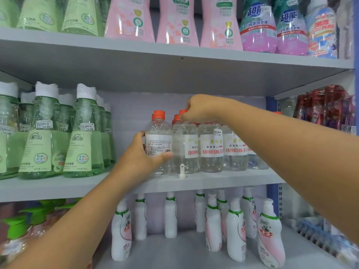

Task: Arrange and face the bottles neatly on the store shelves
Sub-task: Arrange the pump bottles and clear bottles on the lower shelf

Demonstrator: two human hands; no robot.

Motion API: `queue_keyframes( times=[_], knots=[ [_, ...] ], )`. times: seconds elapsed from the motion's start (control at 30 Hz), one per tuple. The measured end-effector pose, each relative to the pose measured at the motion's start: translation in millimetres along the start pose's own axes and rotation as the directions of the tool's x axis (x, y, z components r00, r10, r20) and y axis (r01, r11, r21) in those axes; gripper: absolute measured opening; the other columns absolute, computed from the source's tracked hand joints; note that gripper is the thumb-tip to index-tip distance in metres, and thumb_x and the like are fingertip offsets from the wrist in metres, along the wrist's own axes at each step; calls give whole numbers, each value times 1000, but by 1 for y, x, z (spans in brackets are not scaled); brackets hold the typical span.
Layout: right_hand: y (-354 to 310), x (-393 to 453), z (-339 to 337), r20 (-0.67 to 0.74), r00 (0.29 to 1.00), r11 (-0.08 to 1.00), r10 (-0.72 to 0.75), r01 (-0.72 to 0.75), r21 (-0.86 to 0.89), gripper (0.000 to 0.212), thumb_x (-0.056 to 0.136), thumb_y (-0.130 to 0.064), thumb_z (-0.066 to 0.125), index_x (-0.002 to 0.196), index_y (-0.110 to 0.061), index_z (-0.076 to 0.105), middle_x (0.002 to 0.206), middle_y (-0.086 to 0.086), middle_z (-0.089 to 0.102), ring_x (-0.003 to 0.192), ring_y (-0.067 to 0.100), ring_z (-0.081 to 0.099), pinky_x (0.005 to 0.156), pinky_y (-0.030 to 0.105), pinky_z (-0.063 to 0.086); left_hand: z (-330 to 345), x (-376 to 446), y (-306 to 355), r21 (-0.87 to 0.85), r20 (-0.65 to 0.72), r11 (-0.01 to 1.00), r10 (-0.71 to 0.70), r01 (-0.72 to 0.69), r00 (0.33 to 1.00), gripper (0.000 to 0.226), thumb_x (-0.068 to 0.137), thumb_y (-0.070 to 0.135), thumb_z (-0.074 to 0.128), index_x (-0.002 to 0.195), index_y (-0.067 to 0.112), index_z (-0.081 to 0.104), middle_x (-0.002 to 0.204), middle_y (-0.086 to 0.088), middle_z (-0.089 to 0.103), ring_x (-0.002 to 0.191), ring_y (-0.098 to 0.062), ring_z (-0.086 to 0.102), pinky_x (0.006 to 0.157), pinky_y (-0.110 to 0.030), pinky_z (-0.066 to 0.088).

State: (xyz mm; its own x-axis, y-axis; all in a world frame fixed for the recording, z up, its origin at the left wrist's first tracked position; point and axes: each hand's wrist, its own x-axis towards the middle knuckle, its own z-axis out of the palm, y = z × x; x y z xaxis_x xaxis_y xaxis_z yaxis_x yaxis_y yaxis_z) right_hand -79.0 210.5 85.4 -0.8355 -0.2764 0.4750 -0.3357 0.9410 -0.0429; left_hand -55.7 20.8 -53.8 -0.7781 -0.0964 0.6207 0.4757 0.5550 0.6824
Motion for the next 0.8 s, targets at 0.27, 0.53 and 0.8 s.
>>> queue_keyframes(
  times=[0.27,0.53,0.8],
  knots=[
    [6,4,8,-72,996,997,-44,48,55,37,96,-45,63,110,-12,73,87,4,73,92,24,70,71,31,49,0,5,-3,26,-34,999,-38,39,999,69,82,50,79,137,29,42,102,20,58,83,4,59,60,-21,43],
    [8,0,4,-86,989,990,-123,129,57,36,101,-42,56,119,-17,74,110,6,75,98,23,70,88,36,55,-1,9,-3,-40,-60,994,-104,101,993,36,90,51,66,117,27,58,109,9,66,86,-4,61,64,-25,42],
    [10,6,12,-157,982,993,-107,113,30,33,99,-48,58,92,-21,76,82,4,74,87,21,68,73,31,51,1,7,-8,49,-89,998,-46,51,995,85,73,60,82,141,27,43,112,11,59,89,1,60,63,-22,43]
  ],
)
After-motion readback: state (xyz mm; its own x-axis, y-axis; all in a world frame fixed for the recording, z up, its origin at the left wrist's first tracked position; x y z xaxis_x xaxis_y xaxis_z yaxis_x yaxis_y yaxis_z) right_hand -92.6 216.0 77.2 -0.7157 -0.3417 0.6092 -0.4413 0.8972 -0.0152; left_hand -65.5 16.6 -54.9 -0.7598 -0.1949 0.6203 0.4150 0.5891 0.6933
